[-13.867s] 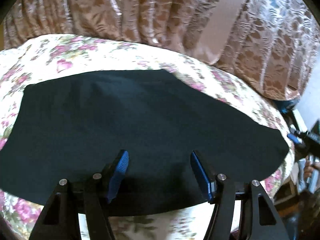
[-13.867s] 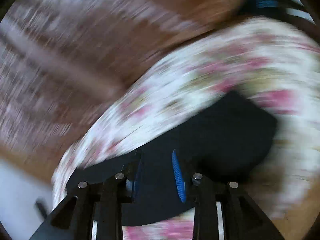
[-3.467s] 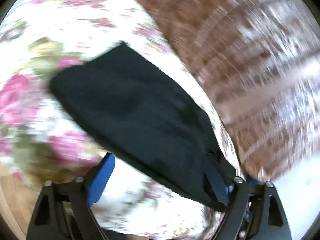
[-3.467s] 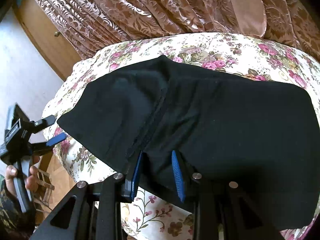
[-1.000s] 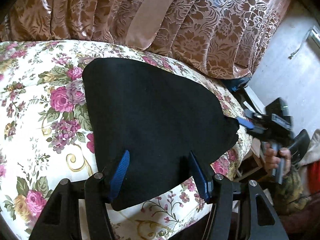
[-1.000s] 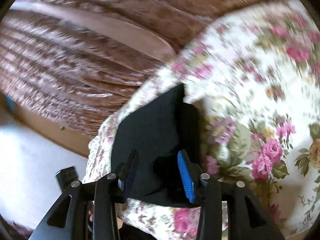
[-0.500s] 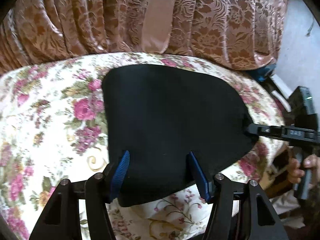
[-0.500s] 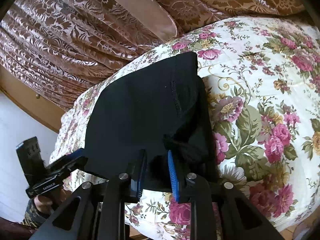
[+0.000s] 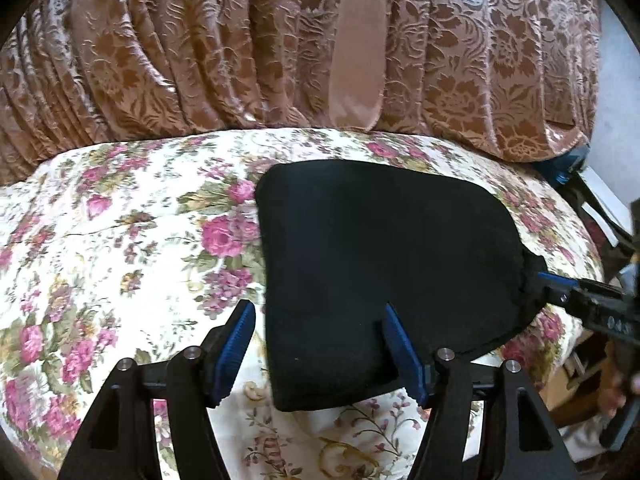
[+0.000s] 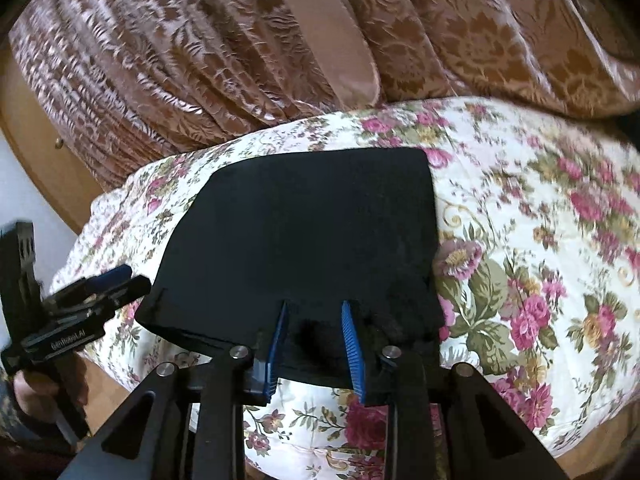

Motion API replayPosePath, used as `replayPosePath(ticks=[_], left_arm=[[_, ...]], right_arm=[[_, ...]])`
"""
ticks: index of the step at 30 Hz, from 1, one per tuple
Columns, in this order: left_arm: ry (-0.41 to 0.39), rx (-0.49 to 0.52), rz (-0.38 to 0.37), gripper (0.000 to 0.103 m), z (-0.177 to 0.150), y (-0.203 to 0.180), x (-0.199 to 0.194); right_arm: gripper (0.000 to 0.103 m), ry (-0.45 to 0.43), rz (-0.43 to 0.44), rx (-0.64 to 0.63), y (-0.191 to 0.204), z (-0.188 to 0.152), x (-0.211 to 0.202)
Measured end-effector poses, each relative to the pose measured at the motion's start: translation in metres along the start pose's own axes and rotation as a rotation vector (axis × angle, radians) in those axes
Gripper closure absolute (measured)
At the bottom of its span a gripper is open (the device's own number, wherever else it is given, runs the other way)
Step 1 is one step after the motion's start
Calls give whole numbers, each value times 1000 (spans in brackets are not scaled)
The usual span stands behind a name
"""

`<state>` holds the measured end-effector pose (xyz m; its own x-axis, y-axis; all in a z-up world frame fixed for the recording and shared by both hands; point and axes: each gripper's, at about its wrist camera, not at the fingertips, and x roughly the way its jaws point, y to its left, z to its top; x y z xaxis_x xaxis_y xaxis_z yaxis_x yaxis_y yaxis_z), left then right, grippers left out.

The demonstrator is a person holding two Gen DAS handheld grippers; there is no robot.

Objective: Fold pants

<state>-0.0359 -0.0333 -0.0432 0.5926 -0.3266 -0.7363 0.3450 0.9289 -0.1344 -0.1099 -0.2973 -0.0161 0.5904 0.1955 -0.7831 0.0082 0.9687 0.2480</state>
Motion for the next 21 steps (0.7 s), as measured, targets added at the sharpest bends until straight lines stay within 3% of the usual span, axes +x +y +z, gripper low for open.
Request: replayPosePath(ticks=[12,18,21], left_arm=[[-3,-46,75,37,1,10,0],[3,-55,70,37,1,11,3],[16,-63,64,36,-2,10,7]], right_arm=[[73,-13,-61,-77,35,-6,6],[68,-50,-133,107,-15,-14,-12],[67,-47,-124,237,-47,-20,-17]])
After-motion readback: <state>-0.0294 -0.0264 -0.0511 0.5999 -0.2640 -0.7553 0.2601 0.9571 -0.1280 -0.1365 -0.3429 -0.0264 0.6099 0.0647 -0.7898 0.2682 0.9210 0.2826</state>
